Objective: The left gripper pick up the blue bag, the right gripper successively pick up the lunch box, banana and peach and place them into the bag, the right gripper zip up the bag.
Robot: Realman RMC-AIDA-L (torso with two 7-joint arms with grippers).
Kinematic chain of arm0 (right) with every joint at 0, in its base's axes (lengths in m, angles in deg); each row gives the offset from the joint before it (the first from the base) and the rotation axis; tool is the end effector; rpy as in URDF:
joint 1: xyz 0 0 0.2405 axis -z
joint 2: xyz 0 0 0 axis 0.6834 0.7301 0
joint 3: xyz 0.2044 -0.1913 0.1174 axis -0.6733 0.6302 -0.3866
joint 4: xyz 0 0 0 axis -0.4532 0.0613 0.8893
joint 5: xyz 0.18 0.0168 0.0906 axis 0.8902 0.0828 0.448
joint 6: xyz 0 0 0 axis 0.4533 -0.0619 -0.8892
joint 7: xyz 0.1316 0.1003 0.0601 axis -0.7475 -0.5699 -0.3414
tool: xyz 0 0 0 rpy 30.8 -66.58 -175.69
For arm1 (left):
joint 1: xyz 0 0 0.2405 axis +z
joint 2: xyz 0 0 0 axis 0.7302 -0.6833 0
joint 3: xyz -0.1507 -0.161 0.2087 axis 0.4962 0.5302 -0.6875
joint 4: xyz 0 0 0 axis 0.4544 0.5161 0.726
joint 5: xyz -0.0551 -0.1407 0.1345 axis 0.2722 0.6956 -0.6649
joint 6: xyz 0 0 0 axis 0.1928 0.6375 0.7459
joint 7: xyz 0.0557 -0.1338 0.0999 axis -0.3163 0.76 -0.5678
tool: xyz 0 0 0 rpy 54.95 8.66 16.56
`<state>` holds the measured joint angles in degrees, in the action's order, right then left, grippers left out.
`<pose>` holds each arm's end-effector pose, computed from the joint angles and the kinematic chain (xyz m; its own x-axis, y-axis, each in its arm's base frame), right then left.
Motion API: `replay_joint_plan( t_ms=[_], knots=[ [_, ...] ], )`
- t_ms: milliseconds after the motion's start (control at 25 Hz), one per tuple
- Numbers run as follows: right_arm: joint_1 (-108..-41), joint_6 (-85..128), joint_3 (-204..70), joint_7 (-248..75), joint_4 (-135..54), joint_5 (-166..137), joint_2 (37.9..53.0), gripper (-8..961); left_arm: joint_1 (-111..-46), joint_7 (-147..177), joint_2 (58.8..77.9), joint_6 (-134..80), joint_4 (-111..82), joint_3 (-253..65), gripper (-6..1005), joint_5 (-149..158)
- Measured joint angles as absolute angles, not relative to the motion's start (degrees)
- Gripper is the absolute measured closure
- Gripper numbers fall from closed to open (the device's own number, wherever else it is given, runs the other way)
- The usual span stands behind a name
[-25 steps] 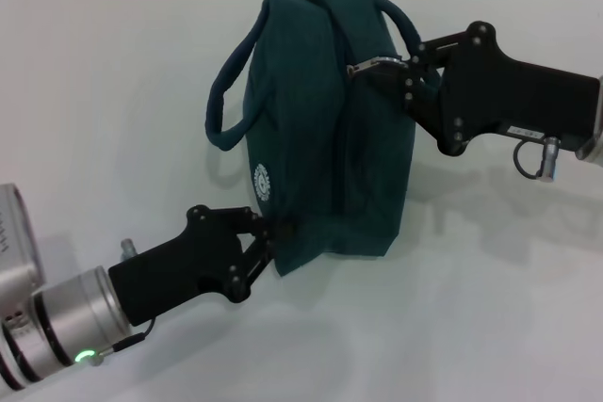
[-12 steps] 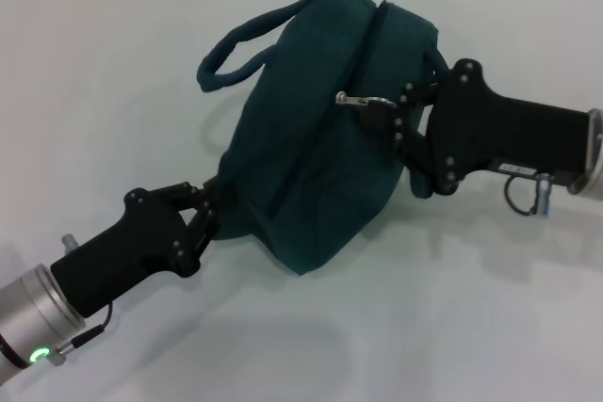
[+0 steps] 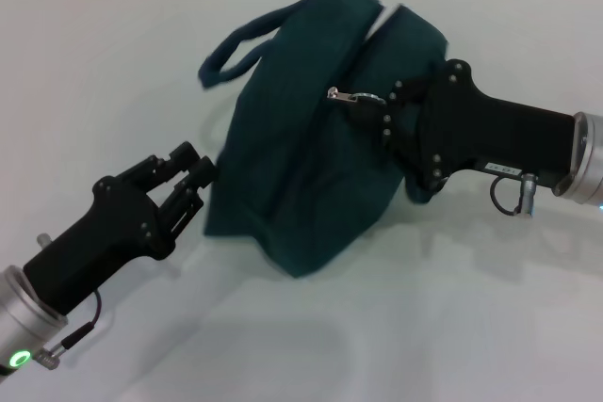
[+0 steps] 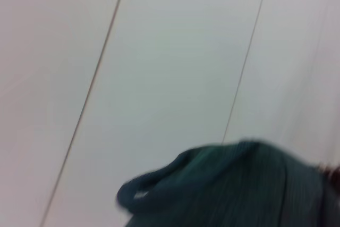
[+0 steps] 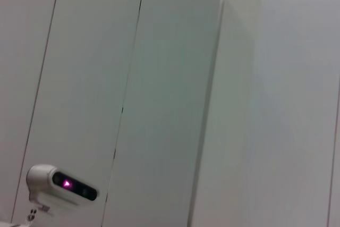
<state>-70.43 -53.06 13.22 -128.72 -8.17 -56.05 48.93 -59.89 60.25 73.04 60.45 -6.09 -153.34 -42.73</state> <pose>0.1887 0.3394 -0.0713 0.6634 0.2368 -0.7098 -0.0179 -0.9433 -0.3315 -0.3195 0.2516 -0.0657 0.4394 0.1336 0.8883 0.6636 -0.7148 -0.2207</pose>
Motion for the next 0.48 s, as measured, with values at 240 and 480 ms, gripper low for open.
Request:
replay_joint_plan(
  t_ms=[240, 480],
  knots=[
    [-70.4, -53.0, 13.9, -127.7, -8.3, -55.3, 48.93, 942, -62.2, 68.8, 72.85, 63.0, -5.6, -153.4, 571, -42.5],
    [-70.1, -53.0, 15.7, -126.1, -8.4, -53.3, 48.93, 942, -67.1, 75.0, 72.67, 63.3, -5.4, -153.6, 403, -43.0]
  ],
)
